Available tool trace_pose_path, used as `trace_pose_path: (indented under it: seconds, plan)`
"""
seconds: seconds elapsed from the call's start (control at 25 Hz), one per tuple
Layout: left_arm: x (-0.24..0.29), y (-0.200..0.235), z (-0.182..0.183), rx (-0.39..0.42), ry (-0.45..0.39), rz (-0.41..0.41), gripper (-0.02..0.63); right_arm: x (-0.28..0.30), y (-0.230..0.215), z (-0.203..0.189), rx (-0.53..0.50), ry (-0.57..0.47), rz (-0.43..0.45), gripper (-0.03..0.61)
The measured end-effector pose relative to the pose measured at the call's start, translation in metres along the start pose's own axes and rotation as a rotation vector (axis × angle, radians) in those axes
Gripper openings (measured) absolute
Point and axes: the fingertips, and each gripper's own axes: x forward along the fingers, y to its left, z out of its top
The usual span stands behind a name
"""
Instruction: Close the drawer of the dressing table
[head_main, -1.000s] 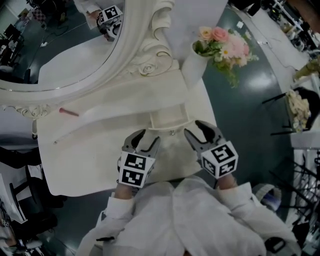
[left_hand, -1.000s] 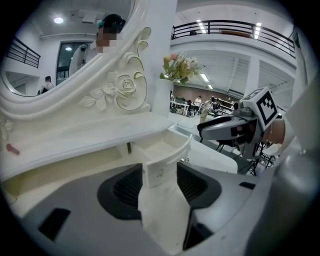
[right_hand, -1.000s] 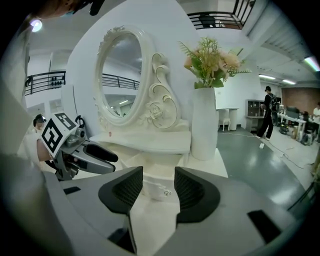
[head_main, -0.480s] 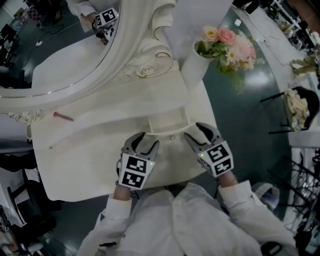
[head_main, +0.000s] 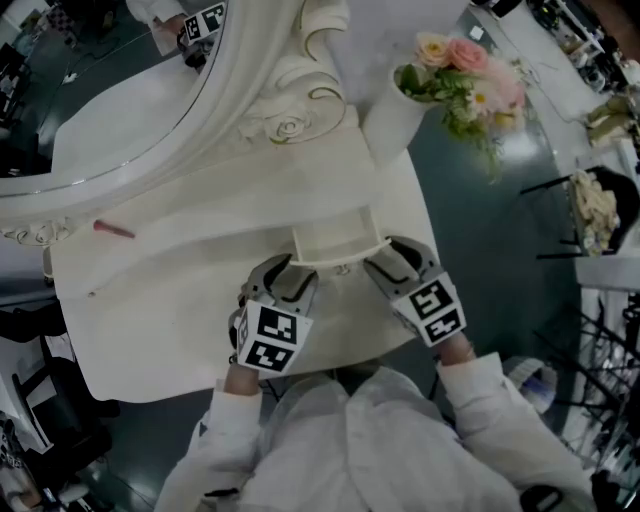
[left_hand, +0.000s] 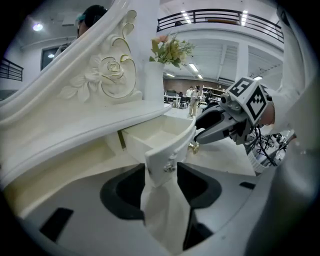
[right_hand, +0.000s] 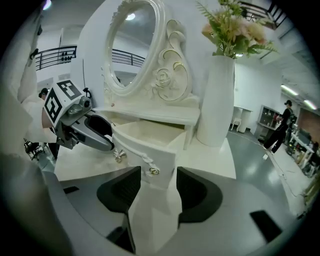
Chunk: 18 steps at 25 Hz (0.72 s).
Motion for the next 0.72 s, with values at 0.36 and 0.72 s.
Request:
trace_pose_path:
  seconds: [0.36,0.72]
  plan:
    - [0.0088,-0.0035,0.002,0.045,0.015,0.032,0.199,0.0036,0.0009,0.0007,0.016,-0.045,-0.005,0.198]
    - [0.009,-0.0034,0.0022,0.044,-0.011,0.029,0.199,0.0042,0.0007,-0.0002,0.032,-0.069,-0.035,0.198]
